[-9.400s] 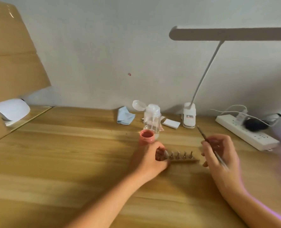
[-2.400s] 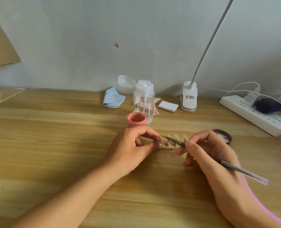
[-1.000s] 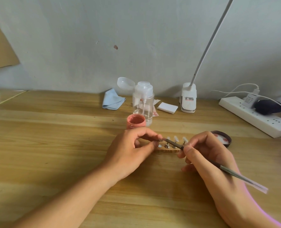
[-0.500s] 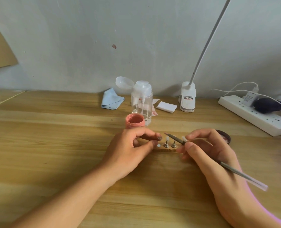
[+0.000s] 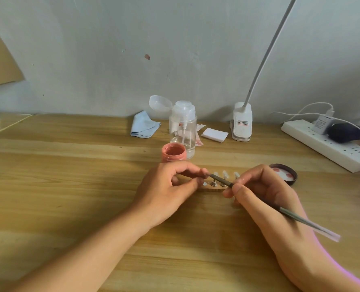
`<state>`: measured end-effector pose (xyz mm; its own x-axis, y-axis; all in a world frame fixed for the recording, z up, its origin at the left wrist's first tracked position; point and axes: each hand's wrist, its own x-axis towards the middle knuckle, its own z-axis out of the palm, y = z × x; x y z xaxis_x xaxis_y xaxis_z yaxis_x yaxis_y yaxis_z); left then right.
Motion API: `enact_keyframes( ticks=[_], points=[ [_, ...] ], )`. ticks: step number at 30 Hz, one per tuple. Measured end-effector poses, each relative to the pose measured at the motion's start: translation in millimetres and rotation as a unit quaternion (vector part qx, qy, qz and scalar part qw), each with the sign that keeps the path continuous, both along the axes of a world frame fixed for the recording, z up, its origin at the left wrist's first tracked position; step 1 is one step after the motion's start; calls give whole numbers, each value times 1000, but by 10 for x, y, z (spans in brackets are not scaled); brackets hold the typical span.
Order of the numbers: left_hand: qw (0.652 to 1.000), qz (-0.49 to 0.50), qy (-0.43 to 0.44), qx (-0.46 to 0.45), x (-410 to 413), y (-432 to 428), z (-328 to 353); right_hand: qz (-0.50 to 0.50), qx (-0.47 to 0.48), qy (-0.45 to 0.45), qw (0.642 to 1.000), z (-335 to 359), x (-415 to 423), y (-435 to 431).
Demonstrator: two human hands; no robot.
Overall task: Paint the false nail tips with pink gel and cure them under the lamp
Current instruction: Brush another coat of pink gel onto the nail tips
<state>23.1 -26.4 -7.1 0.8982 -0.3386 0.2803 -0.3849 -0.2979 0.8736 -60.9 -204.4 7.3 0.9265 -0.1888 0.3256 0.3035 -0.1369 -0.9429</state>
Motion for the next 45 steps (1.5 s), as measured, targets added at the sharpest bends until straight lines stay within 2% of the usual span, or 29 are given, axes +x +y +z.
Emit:
enact_keyframes(
  ticks=[12, 17, 22, 31, 36, 45],
  points=[
    [1000, -2, -1, -2, 6, -2, -8, -6, 12, -3, 1000, 7, -2, -5],
    [1000, -7, 6, -26, 10, -17, 9, -19, 52, -14, 998, 10, -15, -23],
    [999, -4, 7, -36, 6, -30, 17, 15, 14, -5, 1000, 36, -27, 23],
    [999, 0, 2, -36, -9, -42, 49, 12, -22, -10, 1000, 19, -21, 23],
    [1000, -1, -1, -27, 0, -31, 32, -1, 44, -13, 999, 29, -39, -4],
    [1000, -4, -9, -23, 23, -10, 0, 3, 34, 12, 999, 30, -31, 20]
  ],
)
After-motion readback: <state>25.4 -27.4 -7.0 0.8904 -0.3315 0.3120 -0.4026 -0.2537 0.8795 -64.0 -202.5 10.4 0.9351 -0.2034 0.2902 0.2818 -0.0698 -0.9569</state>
